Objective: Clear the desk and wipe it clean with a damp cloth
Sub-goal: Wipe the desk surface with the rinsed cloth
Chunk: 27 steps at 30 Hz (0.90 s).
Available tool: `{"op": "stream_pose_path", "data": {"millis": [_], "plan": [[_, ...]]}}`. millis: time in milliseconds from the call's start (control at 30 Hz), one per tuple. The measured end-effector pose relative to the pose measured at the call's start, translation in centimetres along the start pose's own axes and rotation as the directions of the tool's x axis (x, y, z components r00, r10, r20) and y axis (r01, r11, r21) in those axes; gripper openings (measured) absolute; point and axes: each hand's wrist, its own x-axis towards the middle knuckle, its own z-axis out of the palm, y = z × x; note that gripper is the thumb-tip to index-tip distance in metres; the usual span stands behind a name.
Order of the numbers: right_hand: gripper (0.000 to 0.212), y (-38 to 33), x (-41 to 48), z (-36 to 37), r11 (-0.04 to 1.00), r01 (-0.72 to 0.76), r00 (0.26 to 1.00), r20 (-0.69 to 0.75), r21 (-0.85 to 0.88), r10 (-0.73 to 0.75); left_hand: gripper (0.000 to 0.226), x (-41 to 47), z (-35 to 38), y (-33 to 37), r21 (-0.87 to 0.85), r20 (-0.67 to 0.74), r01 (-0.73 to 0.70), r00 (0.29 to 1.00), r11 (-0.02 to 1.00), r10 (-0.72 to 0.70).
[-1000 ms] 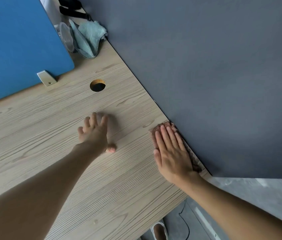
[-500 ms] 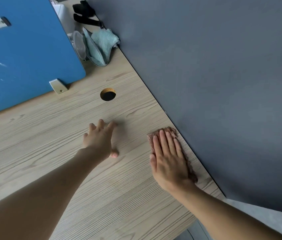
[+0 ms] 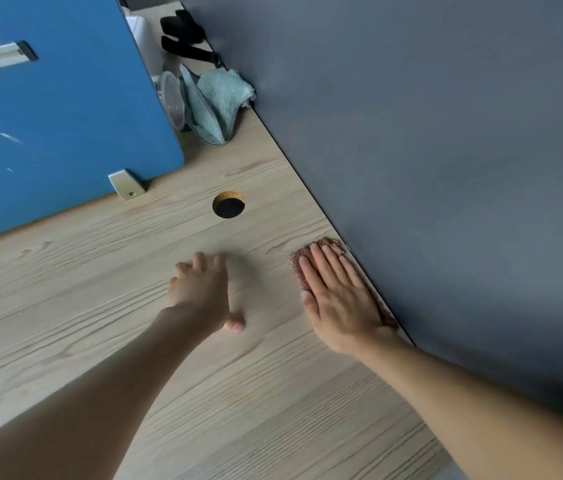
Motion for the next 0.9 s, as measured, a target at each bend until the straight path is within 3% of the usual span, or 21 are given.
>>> {"op": "stream_pose_path", "data": {"millis": [100, 267, 400, 533, 600, 700, 833, 900], "plan": [[0.064, 0.9, 2.6, 0.2, 0.994, -0.106, 0.994, -0.033, 0.028, 0.107, 0.099, 0.9, -0.5, -1.3, -0.038, -0.076, -0.030, 0.997, 0.999, 0.027], [0.067, 0.0, 2.6, 0.2, 0.983, -0.185, 0.982, -0.025, 0.020, 0.185, 0.118, 1.7, 0.5, -2.6, -0.098, -0.098, -0.015, 0.995, 0.995, 0.006], [0.069, -1.7, -0.2, 0.6, 0.957, -0.291, 0.956, -0.041, 0.007, 0.292, 0.105, 1.6, 0.6, -2.8, -0.092, -0.122, -0.033, 0.992, 0.995, 0.022], [0.066, -0.2, 3.0, 0.1, 0.988, -0.151, 0.988, -0.021, -0.032, 0.151, 0.091, 1.8, 1.0, -2.6, -0.120, -0.169, -0.035, 0.986, 0.992, 0.015], [0.070, 0.0, 6.9, -0.2, 0.988, -0.154, 0.988, -0.016, 0.006, 0.154, 0.089, 2.3, 1.3, -2.8, -0.128, -0.184, -0.022, 0.983, 0.992, -0.002], [0.072, -1.4, 8.7, 0.2, 0.978, -0.208, 0.978, -0.022, -0.001, 0.208, 0.109, 2.9, 1.0, -2.7, -0.162, -0.113, -0.005, 0.993, 0.987, -0.014], [0.065, -2.3, 5.4, -0.1, 0.999, 0.043, 0.999, 0.022, -0.008, -0.043, 0.117, 3.0, -0.2, -2.4, -0.101, -0.063, -0.010, 0.998, 0.995, 0.004], [0.062, -1.7, 5.7, -0.2, 0.995, 0.094, 0.995, 0.021, 0.027, -0.094, 0.117, 3.1, -0.9, -2.4, -0.100, -0.038, -0.007, 0.999, 0.995, 0.003]]}}
